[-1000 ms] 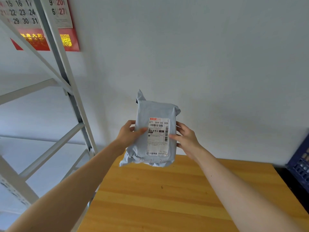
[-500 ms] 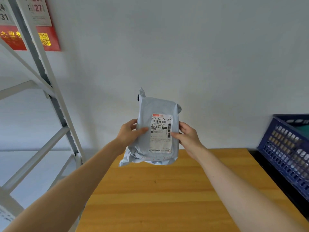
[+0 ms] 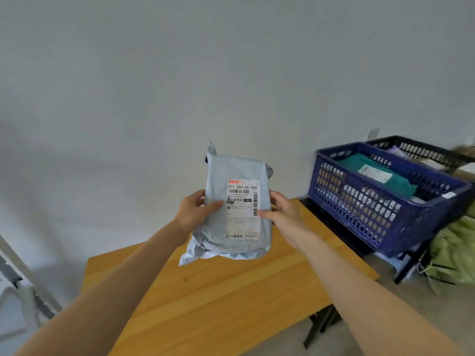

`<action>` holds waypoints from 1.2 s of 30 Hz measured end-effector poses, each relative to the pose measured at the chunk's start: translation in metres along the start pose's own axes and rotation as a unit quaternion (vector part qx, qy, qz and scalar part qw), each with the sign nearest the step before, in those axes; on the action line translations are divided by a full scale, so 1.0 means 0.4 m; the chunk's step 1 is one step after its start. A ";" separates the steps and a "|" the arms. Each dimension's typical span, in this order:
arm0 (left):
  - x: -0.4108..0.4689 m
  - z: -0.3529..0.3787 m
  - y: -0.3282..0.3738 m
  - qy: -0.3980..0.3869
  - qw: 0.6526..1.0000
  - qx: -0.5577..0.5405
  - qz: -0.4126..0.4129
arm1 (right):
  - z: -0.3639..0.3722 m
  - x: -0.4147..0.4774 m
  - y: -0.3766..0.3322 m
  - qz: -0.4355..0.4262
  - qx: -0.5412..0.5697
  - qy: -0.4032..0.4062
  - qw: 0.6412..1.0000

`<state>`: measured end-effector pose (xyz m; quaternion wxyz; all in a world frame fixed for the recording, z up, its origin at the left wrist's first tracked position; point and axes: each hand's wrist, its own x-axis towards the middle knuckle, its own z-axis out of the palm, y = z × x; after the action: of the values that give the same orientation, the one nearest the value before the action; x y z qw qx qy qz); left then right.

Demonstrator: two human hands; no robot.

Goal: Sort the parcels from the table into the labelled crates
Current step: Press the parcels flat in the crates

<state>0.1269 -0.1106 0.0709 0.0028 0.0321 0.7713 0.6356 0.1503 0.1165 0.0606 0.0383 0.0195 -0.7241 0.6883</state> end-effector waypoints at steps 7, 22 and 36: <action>0.007 0.235 0.052 -0.086 0.996 -0.002 0.010 | -0.222 -0.092 0.014 0.013 -0.015 0.082 0.996; -0.037 0.813 0.149 -0.163 0.986 -0.023 -0.016 | -0.777 -0.231 0.061 0.022 0.019 0.167 0.985; -0.048 1.332 0.292 -0.131 0.991 0.021 -0.027 | -1.313 -0.280 0.046 0.025 0.042 0.159 0.986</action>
<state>0.1753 0.4329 0.0824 0.1207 0.0942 0.7780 0.6094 0.2754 0.6390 0.0590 0.1351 -0.1070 -0.6795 0.7131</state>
